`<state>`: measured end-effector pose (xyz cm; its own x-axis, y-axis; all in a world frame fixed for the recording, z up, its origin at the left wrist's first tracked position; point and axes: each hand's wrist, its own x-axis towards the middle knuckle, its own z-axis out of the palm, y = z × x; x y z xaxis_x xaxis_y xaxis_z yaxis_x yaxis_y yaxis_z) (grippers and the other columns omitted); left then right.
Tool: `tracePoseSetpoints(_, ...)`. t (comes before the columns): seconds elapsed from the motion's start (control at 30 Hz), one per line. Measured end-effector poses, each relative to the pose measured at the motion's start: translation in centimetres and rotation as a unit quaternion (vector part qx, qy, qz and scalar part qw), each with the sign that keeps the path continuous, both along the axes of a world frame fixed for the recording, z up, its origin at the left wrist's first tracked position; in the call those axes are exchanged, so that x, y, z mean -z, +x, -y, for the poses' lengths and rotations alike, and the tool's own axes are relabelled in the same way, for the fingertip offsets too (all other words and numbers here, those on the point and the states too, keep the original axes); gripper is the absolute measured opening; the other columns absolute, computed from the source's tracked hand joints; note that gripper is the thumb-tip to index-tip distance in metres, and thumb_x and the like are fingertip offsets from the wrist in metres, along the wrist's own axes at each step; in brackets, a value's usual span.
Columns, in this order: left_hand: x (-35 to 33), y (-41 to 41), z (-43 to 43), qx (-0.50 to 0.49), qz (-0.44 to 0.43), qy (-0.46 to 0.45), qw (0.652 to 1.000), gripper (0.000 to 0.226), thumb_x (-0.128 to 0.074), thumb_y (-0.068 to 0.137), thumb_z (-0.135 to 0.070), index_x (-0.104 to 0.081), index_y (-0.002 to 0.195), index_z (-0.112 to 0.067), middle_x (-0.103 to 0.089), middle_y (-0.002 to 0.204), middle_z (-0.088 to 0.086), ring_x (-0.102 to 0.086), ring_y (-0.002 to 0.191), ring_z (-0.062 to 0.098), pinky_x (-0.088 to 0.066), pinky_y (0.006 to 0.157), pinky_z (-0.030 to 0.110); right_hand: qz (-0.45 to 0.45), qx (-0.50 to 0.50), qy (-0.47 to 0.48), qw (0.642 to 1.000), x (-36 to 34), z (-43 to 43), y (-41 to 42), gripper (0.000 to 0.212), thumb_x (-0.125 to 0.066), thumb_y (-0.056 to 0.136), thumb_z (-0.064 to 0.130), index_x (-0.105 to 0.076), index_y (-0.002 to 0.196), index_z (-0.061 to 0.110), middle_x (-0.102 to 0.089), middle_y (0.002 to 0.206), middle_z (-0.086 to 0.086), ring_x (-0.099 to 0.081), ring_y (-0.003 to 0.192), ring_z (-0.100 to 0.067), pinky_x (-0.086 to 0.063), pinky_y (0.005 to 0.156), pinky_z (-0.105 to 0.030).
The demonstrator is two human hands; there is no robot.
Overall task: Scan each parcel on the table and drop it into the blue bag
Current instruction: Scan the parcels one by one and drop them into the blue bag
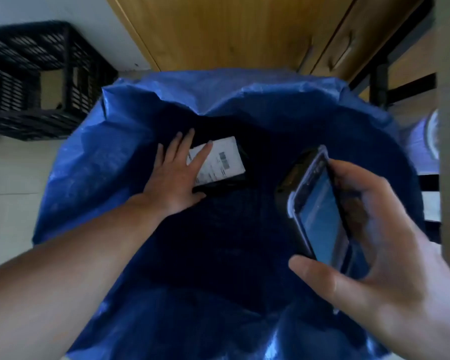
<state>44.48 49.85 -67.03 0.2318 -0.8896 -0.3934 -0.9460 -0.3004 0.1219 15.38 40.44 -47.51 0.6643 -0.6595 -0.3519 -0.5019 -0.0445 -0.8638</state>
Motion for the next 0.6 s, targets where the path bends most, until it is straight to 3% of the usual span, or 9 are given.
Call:
tracePoseSetpoints(0.13,0.8,-0.6,1.9,-0.015,0.011,-0.040,0.999,0.093,-0.078,0.082,-0.030,-0.027,0.159,-0.021,-0.006,0.169,0.016,-0.008,0.155,0.037,-0.008,0.127,0.055,0.006,-0.003,0.020,1.000,1.2,0.0,0.3,0.098,-0.077,0.057,0.070,-0.033,0.142,0.049,-0.052,0.139,0.016,-0.054,0.128,-0.011,-0.051,0.096,-0.034)
tracePoseSetpoints(0.27,-0.5,-3.1,0.3,0.034,-0.005,-0.046,0.998,0.079,-0.068,0.086,-0.024,-0.033,0.158,-0.022,-0.017,0.168,0.012,-0.015,0.154,0.033,-0.010,0.127,0.052,-0.035,-0.012,0.025,0.999,0.7,-0.3,0.9,0.108,-0.077,0.042,0.079,-0.033,0.138,0.055,-0.048,0.137,0.022,-0.051,0.127,-0.002,-0.052,0.093,-0.027)
tracePoseSetpoints(0.43,-4.9,-3.1,0.0,0.038,0.005,-0.060,0.997,0.075,-0.067,0.084,-0.030,-0.040,0.154,-0.023,-0.028,0.165,0.009,-0.023,0.152,0.030,-0.019,0.125,0.055,-0.114,-0.030,-0.055,0.991,-1.3,0.4,1.3,0.096,-0.078,0.052,0.061,-0.029,0.135,0.057,-0.036,0.122,0.035,-0.044,0.111,0.015,-0.037,0.082,0.000)
tracePoseSetpoints(0.53,-8.2,-2.9,1.0,0.043,0.020,-0.080,0.996,0.071,-0.064,0.084,-0.034,-0.044,0.151,-0.022,-0.033,0.163,0.008,-0.029,0.149,0.030,-0.025,0.122,0.056,-0.171,-0.042,-0.104,0.979,-3.5,1.1,1.7,0.100,-0.078,0.058,0.059,-0.026,0.143,0.048,-0.031,0.119,0.029,-0.048,0.093,0.002,-0.042,0.070,-0.011)
tracePoseSetpoints(0.6,-10.7,-2.8,1.9,0.038,0.033,-0.087,0.995,0.072,-0.062,0.085,-0.036,-0.042,0.152,-0.023,-0.037,0.159,0.005,-0.033,0.145,0.029,-0.028,0.120,0.055,-0.188,-0.043,-0.137,0.972,-5.3,1.7,1.9,0.101,-0.078,0.062,0.057,-0.024,0.146,0.043,-0.029,0.120,0.024,-0.047,0.093,-0.004,-0.042,0.073,-0.020)
